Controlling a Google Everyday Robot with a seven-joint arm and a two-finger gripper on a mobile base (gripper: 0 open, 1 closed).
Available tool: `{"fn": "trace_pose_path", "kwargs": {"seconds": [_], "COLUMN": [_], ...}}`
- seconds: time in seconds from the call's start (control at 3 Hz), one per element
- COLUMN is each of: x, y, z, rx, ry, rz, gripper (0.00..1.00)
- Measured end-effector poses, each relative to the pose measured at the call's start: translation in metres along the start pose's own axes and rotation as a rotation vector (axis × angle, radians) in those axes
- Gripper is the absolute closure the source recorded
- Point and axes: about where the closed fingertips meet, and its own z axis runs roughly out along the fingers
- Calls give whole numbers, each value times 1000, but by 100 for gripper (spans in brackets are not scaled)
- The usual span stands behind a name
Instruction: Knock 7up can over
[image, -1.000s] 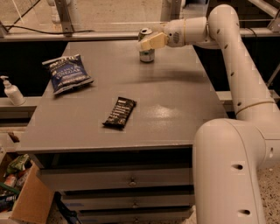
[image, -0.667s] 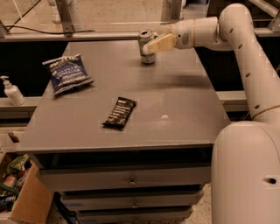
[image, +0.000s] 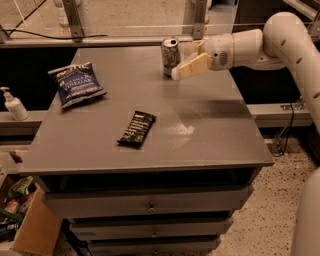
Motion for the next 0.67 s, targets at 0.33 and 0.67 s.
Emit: {"fn": "trace_pose_path", "kwargs": {"seconds": [0.33, 0.67], "x": [6, 14], "y": [15, 20], "z": [-6, -13], "rx": [-3, 15], "ry": [7, 14], "rz": [1, 8], "gripper": [0, 0]}}
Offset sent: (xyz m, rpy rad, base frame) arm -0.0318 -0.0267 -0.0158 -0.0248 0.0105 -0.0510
